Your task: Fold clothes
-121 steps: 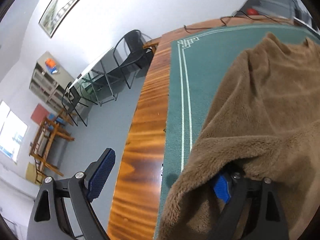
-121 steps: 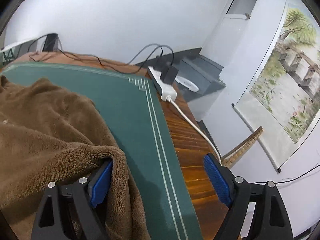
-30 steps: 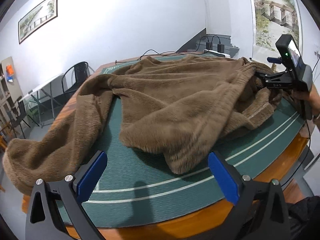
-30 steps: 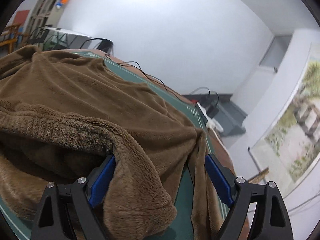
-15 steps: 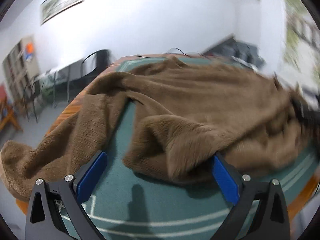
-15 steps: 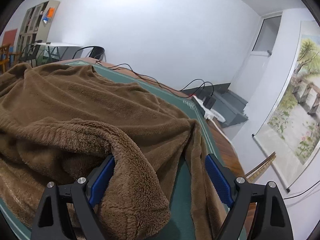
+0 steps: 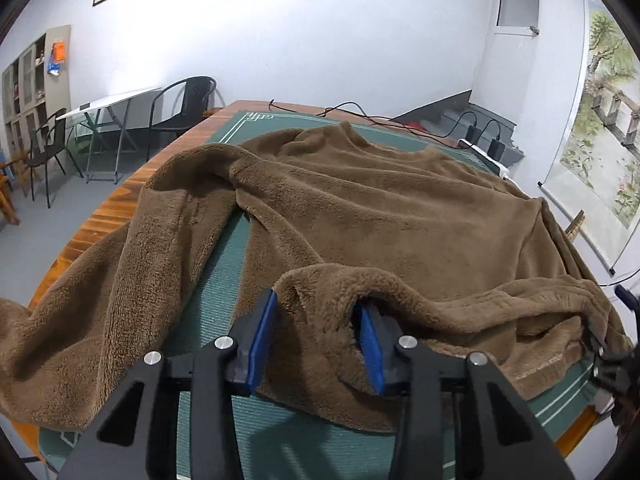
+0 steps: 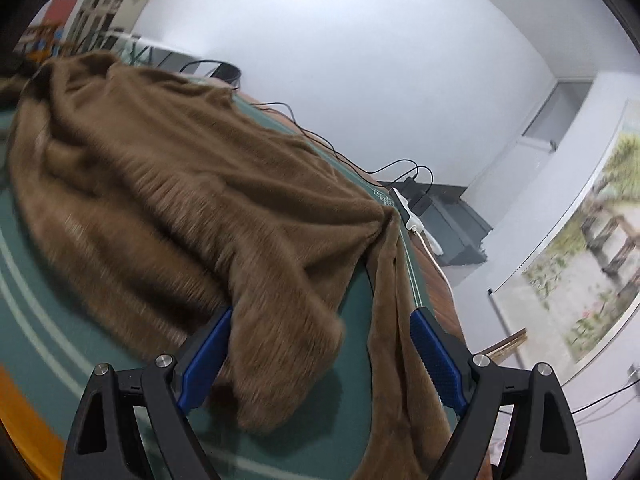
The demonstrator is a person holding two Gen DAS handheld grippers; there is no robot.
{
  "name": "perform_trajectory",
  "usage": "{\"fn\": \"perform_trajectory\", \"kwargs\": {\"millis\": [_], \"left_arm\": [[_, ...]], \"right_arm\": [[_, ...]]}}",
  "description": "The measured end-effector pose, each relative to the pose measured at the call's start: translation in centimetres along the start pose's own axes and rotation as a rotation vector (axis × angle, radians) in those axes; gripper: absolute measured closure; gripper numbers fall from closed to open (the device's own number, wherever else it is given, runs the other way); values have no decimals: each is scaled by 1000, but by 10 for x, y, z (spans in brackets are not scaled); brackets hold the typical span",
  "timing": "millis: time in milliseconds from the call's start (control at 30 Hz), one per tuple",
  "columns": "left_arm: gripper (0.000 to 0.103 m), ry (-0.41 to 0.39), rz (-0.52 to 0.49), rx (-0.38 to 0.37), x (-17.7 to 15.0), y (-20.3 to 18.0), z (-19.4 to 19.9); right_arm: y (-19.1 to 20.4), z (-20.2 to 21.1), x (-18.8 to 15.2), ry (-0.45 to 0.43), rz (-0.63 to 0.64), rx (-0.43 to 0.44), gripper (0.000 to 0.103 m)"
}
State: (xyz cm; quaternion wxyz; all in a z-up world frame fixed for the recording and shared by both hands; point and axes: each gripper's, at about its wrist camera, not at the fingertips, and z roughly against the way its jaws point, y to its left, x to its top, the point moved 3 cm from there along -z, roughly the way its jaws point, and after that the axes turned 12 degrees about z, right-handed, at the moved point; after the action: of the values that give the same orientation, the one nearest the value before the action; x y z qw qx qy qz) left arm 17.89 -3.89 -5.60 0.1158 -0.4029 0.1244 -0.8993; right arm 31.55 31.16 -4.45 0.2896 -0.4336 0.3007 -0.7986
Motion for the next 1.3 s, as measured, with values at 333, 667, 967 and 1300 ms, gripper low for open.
{"fn": "perform_trajectory", "kwargs": {"millis": [333, 667, 967, 1300], "left_arm": [[42, 54, -12, 24, -11, 3, -13], [53, 90, 2, 20, -13, 3, -23], [83, -6, 38, -70, 7, 17, 44], [60, -88, -138, -107, -6, 28, 176]], "right_arm": [[2, 8, -17, 38, -44, -39, 20], [14, -18, 6, 46, 2, 34, 86], [-54, 40, 13, -86, -168, -117, 91], [-68, 95, 0, -87, -197, -44, 91]]}}
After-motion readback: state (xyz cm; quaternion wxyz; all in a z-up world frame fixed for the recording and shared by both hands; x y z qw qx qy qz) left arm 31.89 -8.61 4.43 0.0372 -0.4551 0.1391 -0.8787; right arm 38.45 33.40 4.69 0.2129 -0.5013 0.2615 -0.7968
